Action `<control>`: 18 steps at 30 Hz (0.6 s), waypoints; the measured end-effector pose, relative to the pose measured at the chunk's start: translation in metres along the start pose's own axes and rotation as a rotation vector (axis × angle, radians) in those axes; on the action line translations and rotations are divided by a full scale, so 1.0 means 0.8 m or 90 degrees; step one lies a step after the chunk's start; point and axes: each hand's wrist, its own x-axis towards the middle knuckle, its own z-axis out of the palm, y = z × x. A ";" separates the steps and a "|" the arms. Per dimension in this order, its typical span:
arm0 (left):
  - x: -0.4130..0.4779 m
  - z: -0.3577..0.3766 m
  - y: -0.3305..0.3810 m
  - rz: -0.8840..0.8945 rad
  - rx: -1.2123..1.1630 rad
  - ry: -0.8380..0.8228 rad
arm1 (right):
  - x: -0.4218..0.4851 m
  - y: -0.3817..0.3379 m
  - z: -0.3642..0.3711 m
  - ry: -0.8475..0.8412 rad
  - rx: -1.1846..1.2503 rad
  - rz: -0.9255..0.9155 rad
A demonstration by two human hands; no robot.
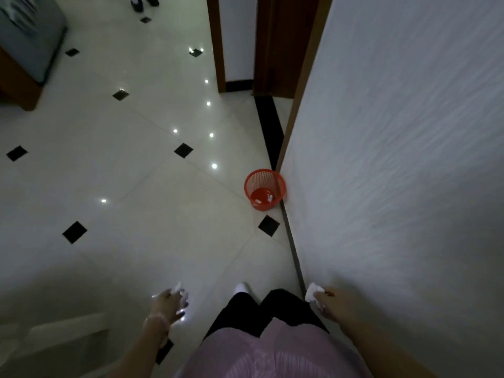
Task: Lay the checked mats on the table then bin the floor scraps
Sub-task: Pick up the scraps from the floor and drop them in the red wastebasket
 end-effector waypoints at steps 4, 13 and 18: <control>0.031 0.071 0.150 0.117 0.084 -0.012 | 0.038 -0.038 -0.005 -0.009 0.072 0.082; 0.128 0.146 0.218 -0.016 0.195 -0.024 | 0.157 -0.182 -0.015 -0.006 0.133 0.106; 0.173 0.163 0.241 -0.099 0.199 0.003 | 0.229 -0.311 -0.013 -0.038 0.121 0.049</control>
